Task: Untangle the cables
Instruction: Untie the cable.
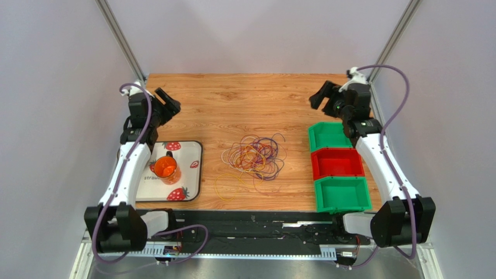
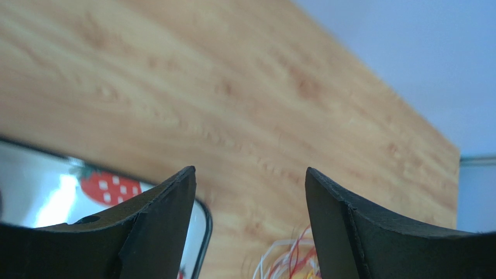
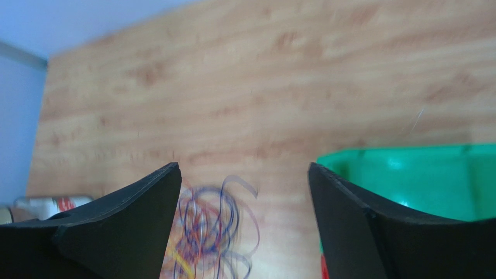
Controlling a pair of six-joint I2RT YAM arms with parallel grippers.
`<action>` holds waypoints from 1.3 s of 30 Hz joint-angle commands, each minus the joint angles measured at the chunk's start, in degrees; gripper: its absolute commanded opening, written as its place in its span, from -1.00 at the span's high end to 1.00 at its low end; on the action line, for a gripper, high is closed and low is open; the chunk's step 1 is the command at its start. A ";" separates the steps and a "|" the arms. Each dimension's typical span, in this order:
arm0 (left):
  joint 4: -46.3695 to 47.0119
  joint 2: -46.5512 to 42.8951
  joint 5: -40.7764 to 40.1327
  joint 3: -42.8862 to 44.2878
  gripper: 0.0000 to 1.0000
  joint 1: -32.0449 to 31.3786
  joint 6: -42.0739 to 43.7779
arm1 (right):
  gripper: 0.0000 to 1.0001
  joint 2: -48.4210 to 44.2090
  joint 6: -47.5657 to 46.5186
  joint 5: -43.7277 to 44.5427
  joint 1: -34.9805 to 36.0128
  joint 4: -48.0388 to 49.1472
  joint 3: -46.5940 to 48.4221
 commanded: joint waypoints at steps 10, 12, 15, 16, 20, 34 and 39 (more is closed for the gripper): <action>-24.26 3.10 -1.91 3.85 -0.53 -19.36 1.33 | -0.62 0.39 7.44 -0.71 16.14 -23.60 0.75; -24.09 3.63 -4.10 2.54 -0.53 -23.49 1.07 | -0.61 0.56 7.89 -0.99 18.60 -23.51 0.05; -23.47 6.08 -7.28 2.18 -0.53 -28.60 0.98 | -0.62 1.26 7.71 -1.07 21.59 -22.72 -1.27; -23.30 6.96 -7.45 2.35 -0.52 -29.74 0.54 | -0.62 1.70 7.71 -1.60 22.12 -22.55 -1.45; -15.15 9.34 -2.99 -1.93 -0.51 -31.85 3.61 | -0.61 3.20 6.58 -2.74 24.31 -21.31 -2.15; -11.08 23.31 -3.59 2.70 -0.12 -35.46 5.29 | -0.61 -2.42 3.67 -0.20 25.20 -25.79 -6.20; -10.73 26.39 -3.94 4.11 0.23 -36.34 4.93 | -0.61 -4.36 3.23 1.12 25.20 -25.53 -7.87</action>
